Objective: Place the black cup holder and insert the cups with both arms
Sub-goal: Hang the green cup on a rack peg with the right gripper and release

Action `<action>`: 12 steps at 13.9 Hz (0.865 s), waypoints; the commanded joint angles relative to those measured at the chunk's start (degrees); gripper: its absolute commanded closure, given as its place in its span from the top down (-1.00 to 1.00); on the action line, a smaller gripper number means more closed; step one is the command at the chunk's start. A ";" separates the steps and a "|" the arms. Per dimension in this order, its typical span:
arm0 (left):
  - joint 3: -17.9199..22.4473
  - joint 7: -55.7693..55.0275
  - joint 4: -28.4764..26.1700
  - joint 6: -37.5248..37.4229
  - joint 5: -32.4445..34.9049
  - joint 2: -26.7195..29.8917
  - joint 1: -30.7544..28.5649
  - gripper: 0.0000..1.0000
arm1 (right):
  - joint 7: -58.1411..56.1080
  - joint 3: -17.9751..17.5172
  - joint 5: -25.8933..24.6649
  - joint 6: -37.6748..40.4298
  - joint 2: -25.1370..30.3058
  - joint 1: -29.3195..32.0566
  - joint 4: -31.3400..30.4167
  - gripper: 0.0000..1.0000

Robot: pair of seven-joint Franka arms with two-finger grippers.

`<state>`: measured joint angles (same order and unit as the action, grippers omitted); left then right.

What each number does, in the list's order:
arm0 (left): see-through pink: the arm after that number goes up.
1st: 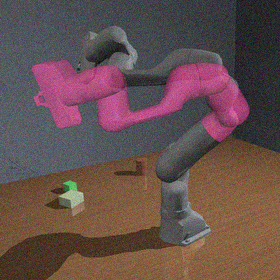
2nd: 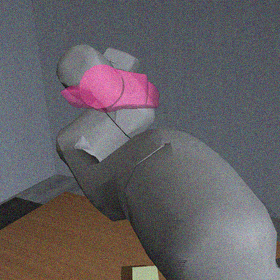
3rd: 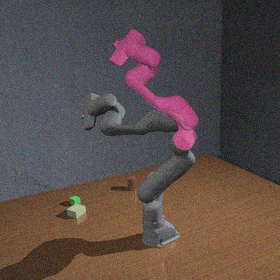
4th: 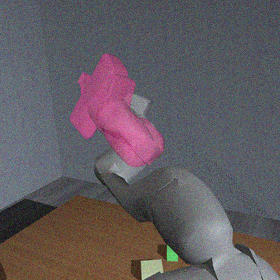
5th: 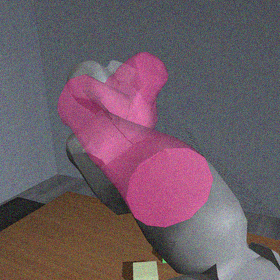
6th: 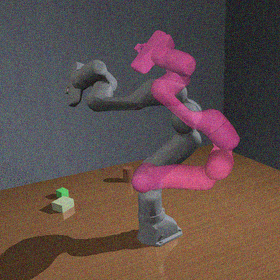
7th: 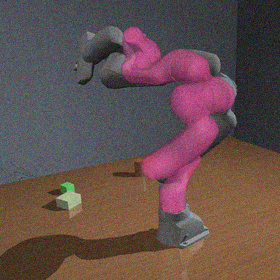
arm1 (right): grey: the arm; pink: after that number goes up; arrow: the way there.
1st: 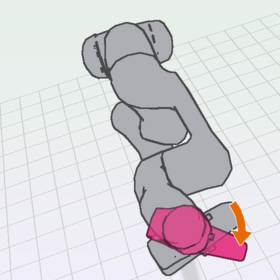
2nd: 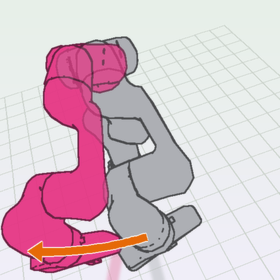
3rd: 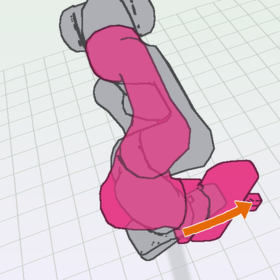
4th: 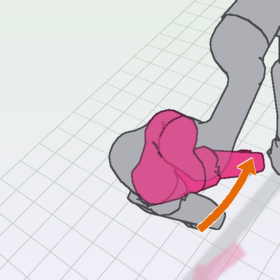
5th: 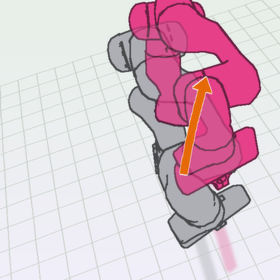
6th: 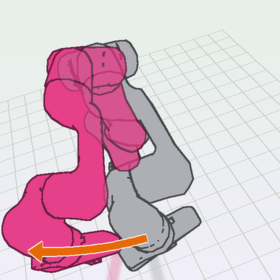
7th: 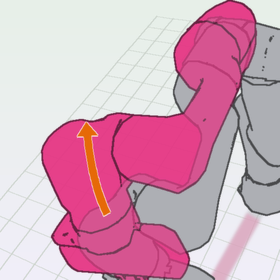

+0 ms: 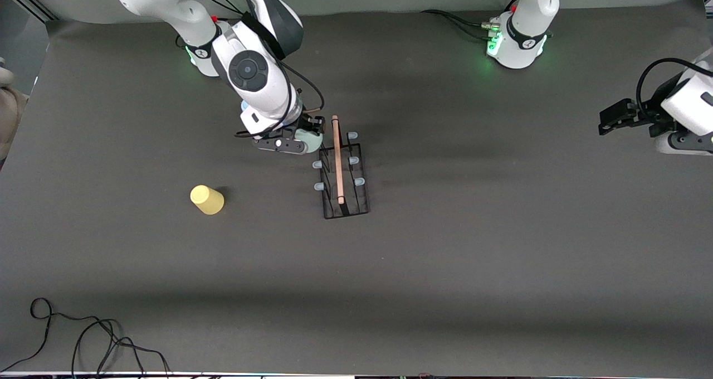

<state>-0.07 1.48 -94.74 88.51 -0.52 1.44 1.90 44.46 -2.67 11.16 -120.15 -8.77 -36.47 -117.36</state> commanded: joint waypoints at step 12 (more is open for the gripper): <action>-0.63 3.45 -0.44 -1.50 1.40 1.63 0.20 1.00 | -16.82 15.99 -4.72 1.33 -0.89 -1.59 2.31 0.99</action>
<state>-0.77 4.84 -94.67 87.49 1.17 1.85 1.91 35.37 7.75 9.12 -119.76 -9.80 -37.83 -115.48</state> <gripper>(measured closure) 0.000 0.000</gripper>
